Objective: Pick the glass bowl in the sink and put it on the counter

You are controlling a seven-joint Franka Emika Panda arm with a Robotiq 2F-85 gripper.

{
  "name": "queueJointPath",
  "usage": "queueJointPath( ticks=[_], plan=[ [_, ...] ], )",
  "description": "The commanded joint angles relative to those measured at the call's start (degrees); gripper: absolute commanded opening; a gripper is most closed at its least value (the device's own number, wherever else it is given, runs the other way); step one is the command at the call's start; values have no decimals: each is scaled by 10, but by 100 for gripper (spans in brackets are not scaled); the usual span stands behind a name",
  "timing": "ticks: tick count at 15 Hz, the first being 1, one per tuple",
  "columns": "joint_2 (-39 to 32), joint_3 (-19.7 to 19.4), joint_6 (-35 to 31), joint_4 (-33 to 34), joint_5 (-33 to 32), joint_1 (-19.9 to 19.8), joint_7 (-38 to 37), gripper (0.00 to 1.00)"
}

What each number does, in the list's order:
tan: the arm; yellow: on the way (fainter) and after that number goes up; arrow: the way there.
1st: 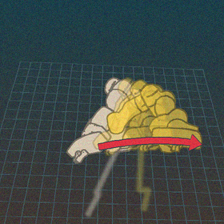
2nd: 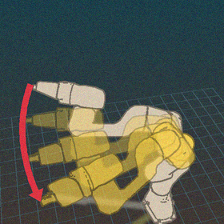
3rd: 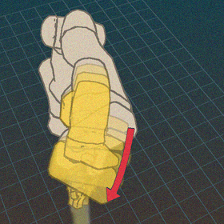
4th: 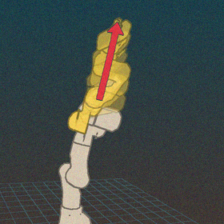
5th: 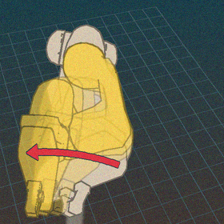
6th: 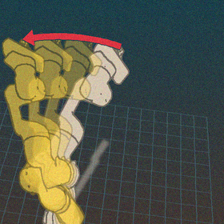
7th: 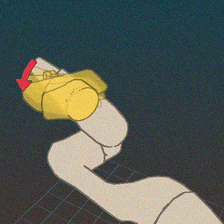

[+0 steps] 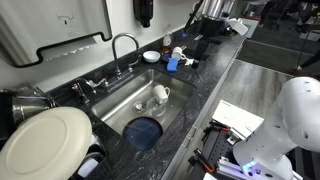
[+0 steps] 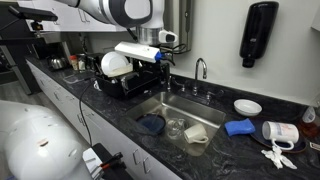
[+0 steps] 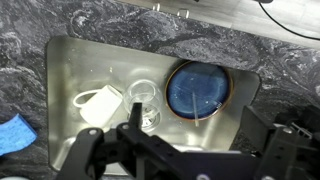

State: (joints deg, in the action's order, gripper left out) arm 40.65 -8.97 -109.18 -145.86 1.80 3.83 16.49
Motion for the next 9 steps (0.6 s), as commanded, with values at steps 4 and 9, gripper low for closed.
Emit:
queueJointPath(
  ticks=[4, 9],
  plan=[
    [-122, 38, -58, 8, -11, -40, -127, 100],
    [-211, 42, -176, 9, -11, -48, -173, 100]
  ],
)
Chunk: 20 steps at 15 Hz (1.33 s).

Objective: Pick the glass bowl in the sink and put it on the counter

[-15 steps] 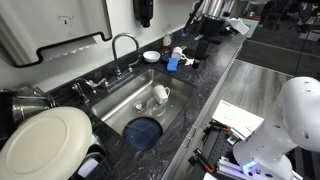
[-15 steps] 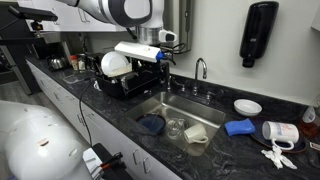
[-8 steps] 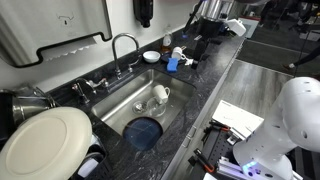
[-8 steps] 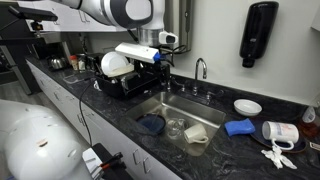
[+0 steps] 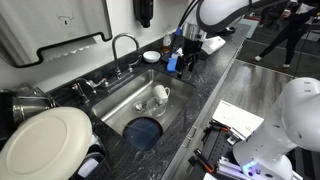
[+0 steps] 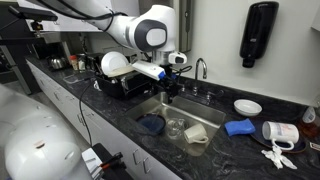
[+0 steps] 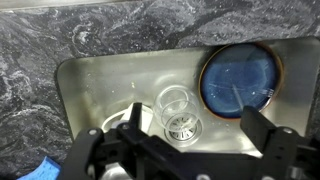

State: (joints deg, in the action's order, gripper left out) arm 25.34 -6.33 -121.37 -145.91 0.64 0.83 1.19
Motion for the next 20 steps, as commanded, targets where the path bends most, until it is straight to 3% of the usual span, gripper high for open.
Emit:
queueJointPath(
  ticks=[1, 7, 13, 15, 20],
  plan=[
    [-74, 17, -72, 10, 0, -18, -27, 100],
    [-138, 40, -133, 8, -29, -19, -85, 100],
    [-197, 65, -166, 16, -70, -21, -212, 100],
    [-171, 59, -150, 4, -53, -13, -184, 100],
    [-192, 60, -149, 13, -53, -11, -188, 100]
  ],
)
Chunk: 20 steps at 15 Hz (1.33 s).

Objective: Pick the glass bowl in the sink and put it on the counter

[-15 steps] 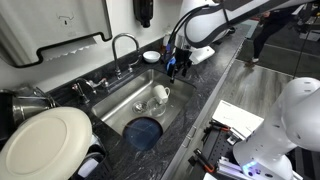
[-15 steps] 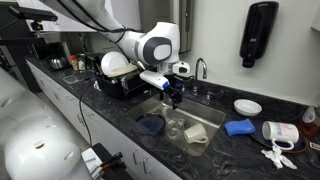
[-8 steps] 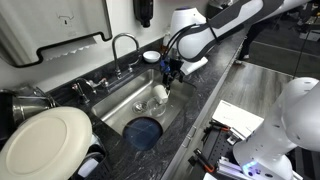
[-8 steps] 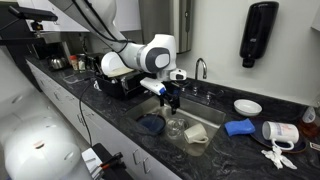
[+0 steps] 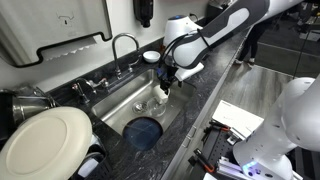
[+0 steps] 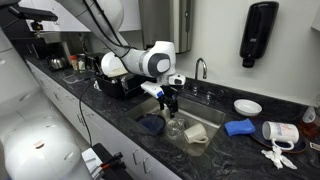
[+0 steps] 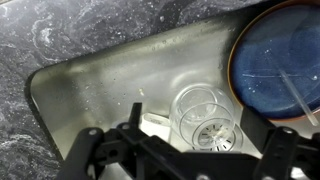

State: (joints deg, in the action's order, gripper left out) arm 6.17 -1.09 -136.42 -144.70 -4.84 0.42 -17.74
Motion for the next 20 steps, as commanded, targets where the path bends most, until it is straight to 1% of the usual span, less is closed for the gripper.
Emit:
queueJointPath(
  ticks=[1, 5, 9, 12, 14, 17, 20],
  plan=[
    [-15, 5, -8, 7, 20, -6, 8, 100],
    [-67, 3, -29, 25, 51, -7, -9, 100],
    [-134, -1, -74, 51, 66, -5, -67, 100],
    [-182, -14, -106, 75, 42, 4, -135, 100],
    [-206, -28, -114, 90, 22, 14, -177, 100],
    [-241, -49, -106, 113, -6, 30, -234, 100],
    [-269, -56, -102, 134, -9, 42, -260, 100]
  ],
)
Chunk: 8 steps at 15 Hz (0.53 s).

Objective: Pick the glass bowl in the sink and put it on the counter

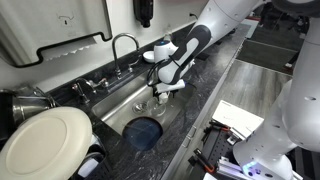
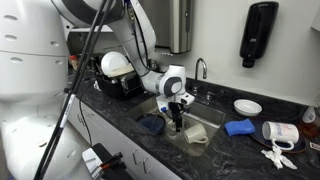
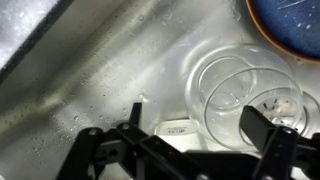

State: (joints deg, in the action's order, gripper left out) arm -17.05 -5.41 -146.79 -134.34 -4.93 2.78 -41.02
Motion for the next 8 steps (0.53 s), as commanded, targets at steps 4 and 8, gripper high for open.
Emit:
queueJointPath(
  ticks=[4, 8],
  plan=[
    [-70, -29, 21, 64, -25, 47, -70, 100],
    [-97, -46, 56, 96, -61, 74, -120, 74]
  ],
)
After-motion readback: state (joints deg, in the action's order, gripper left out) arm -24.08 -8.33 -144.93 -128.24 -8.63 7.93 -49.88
